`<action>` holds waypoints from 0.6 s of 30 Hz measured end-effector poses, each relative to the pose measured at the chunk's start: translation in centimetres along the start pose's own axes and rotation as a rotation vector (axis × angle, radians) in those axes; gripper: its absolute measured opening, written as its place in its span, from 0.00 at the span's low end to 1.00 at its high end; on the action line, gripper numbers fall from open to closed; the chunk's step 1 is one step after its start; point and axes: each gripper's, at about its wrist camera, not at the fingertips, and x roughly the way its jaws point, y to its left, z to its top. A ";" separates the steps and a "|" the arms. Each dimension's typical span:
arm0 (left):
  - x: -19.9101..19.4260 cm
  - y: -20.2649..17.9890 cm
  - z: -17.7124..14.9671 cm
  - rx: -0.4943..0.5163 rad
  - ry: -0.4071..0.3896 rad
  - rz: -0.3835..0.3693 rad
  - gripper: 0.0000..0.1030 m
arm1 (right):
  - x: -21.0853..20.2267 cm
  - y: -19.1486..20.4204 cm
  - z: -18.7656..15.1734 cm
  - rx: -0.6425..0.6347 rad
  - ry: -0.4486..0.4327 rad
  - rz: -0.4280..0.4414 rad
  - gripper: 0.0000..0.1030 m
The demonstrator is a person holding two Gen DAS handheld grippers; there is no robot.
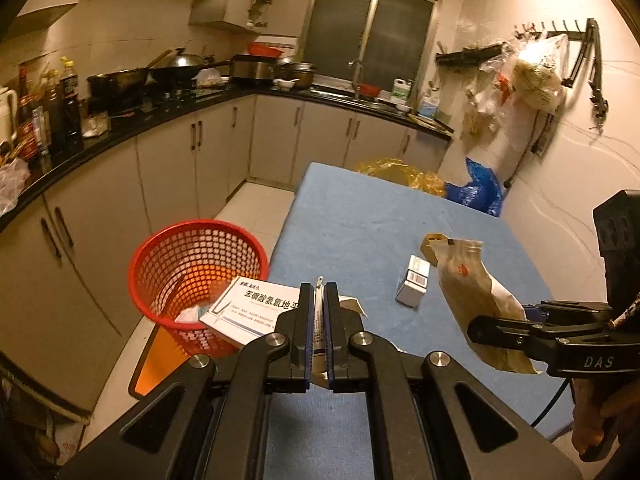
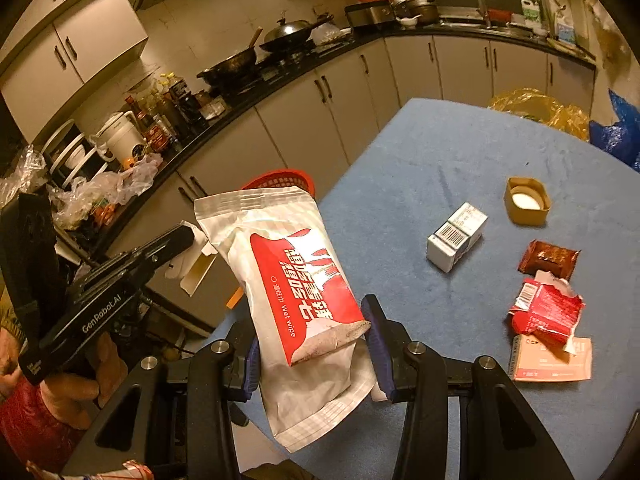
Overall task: Collect trash
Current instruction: 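Carry the white tube and red-labelled white pouch toward the red wastebasket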
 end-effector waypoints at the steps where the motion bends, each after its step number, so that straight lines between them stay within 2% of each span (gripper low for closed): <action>1: 0.2 0.2 0.3 0.016 0.007 -0.009 0.04 | -0.1 0.0 0.0 0.031 -0.010 -0.012 0.47; 3: 0.5 0.9 0.9 0.045 0.017 -0.024 0.04 | -0.1 0.0 -0.1 0.089 -0.013 -0.011 0.47; 7: 0.8 2.5 2.2 0.091 0.011 -0.030 0.04 | 0.4 1.2 0.5 0.109 -0.035 -0.031 0.47; 18: 1.3 7.1 4.1 0.095 -0.007 -0.028 0.04 | 3.5 4.2 2.6 0.130 -0.037 -0.013 0.47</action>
